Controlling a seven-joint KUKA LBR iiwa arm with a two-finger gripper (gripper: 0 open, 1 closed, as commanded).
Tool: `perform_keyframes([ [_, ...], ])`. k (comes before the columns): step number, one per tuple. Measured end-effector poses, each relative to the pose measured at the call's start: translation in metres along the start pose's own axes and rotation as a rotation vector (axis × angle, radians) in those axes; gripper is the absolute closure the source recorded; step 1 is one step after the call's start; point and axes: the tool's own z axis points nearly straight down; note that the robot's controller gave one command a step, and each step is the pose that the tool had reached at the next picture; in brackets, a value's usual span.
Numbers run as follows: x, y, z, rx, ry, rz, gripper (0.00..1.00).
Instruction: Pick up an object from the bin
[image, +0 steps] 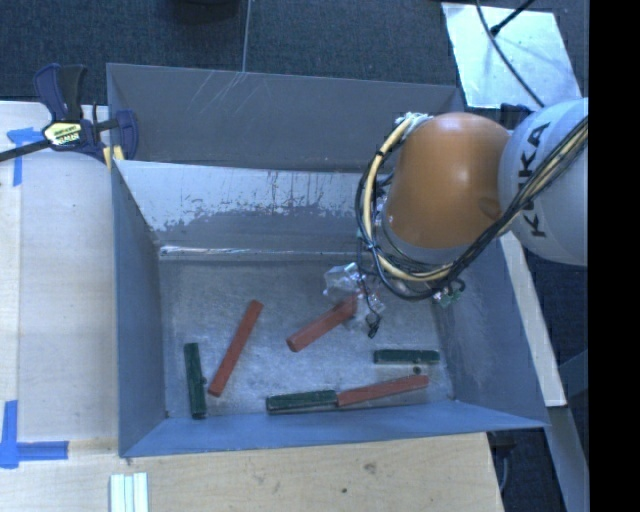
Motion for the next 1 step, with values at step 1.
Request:
perform_keyframes([
  [1,-0.0381,-0.0037,-0.1584,0.0,-0.004,0.009,1.0],
])
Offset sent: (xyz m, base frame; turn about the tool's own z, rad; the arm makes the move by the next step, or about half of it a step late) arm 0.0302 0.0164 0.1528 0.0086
